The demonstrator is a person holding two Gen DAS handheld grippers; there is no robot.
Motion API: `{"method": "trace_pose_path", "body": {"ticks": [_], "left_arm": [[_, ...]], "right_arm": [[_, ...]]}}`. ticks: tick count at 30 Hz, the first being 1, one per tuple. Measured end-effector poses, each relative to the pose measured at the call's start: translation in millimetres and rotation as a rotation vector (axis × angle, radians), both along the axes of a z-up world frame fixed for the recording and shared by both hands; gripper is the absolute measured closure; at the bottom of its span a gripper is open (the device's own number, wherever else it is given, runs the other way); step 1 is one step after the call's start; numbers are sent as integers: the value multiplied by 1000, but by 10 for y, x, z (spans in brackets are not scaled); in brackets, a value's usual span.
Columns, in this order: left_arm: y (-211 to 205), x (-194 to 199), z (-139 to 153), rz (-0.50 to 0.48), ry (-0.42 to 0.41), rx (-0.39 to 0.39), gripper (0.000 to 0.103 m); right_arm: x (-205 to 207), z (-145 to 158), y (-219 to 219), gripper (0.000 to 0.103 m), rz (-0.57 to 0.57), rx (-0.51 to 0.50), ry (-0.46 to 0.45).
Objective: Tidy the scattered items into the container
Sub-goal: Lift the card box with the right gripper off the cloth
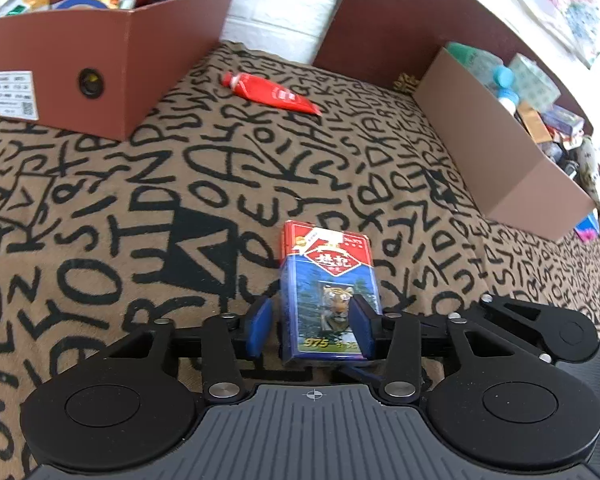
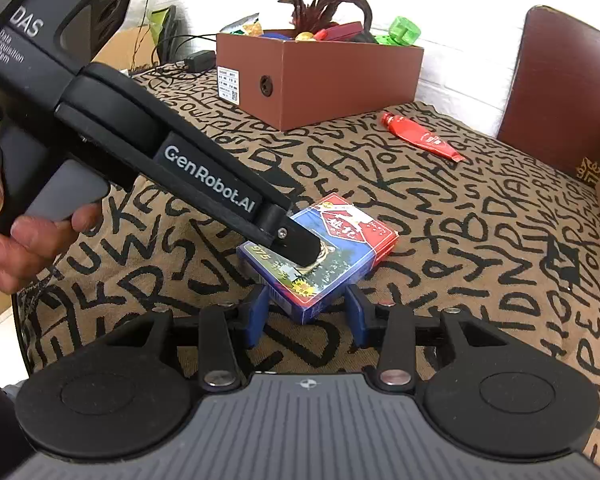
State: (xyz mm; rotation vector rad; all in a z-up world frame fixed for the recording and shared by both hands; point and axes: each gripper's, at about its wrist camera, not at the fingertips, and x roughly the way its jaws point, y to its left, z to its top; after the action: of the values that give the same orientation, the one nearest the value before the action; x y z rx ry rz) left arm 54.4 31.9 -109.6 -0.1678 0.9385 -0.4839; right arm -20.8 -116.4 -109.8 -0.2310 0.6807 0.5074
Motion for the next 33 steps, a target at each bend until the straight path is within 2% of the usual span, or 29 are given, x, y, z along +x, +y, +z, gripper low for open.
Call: {"method": "trace_pose_path", "body": {"ticks": [5,13,21,25,27,33], "left_arm": [[-7,8,-9,2,2,-9,48],[-14,11,-22,-5,-4,-7,50],[-42,25,-49,-15,-15,-7,46],[-68,15,-56,-20,-34,9,48],[-70,-4,-45,-17,-42,13,53],[-12,-101,26,8,-55,13,55]], "right_arm": [[24,4,-1,50,1,-15,-2],[90,-7,22,50,15,-20,13],[126,-29,25,48,8,-6,23],[149,-40,34,48,-6,1,28],[145,-24,48,50,-13,-5,31],[65,55,79,55,-12,-3,26]]}}
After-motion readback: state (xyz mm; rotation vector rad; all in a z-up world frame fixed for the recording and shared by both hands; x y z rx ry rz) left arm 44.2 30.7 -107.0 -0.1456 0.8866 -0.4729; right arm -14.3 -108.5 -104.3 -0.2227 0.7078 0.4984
